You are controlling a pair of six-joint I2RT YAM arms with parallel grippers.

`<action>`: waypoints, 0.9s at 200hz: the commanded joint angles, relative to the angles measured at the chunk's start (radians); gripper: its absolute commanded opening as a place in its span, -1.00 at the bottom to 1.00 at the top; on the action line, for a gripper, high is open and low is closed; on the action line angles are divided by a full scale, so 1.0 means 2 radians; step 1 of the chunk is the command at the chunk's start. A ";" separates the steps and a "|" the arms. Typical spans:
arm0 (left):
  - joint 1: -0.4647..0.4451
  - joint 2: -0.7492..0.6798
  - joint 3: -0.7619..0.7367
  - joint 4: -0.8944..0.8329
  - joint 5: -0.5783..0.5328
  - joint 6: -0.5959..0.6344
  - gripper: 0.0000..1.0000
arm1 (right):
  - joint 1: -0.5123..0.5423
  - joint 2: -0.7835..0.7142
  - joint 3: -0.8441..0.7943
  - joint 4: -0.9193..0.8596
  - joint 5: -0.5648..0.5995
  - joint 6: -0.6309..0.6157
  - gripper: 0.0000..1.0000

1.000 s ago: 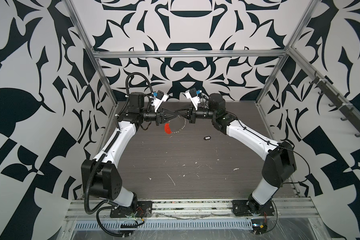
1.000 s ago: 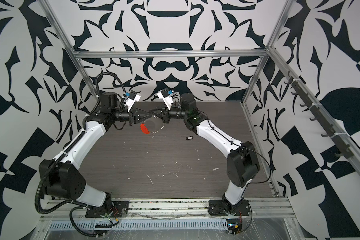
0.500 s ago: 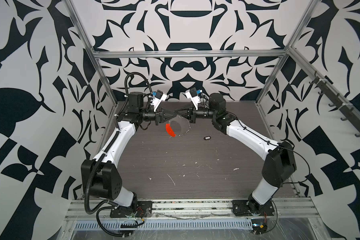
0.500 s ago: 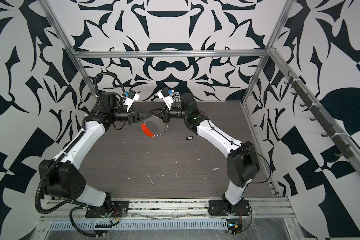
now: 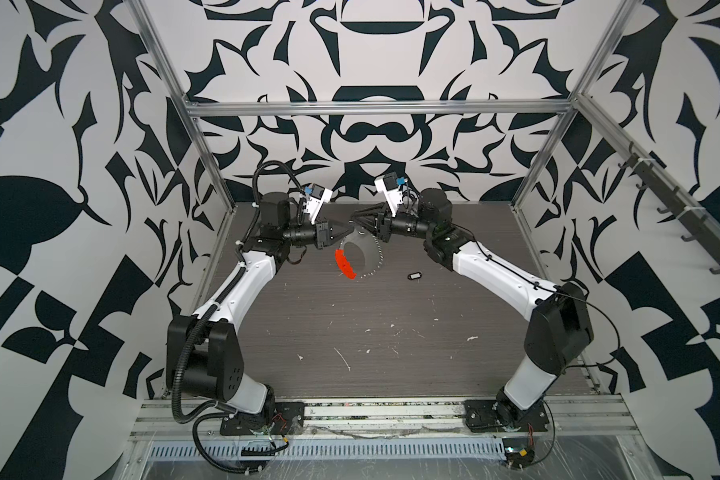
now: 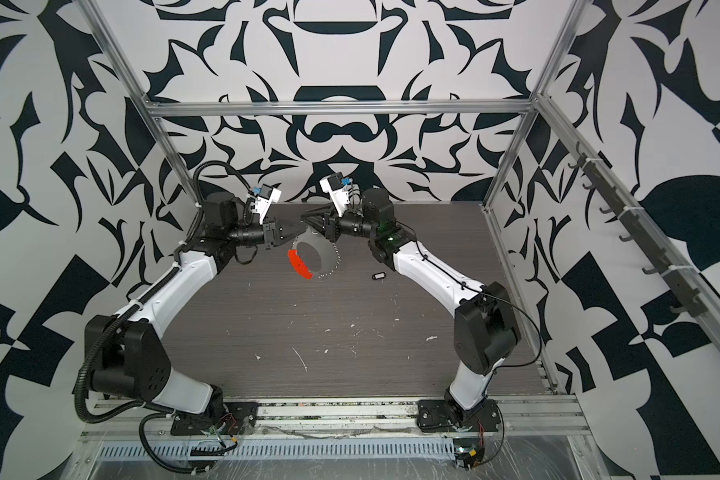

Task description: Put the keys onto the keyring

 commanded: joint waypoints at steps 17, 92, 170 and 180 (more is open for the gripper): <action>0.001 -0.023 -0.048 0.164 -0.041 -0.118 -1.00 | 0.001 -0.060 -0.014 0.052 0.037 0.004 -0.42; -0.003 -0.011 -0.071 0.324 -0.058 -0.256 -1.00 | -0.021 0.008 0.066 -0.047 -0.050 0.082 -0.68; -0.006 -0.015 -0.070 0.324 -0.067 -0.261 -1.00 | -0.020 0.040 0.086 -0.003 -0.068 0.127 -0.81; -0.005 -0.014 -0.069 0.324 -0.067 -0.261 -1.00 | -0.020 0.040 0.084 -0.001 -0.069 0.128 -0.81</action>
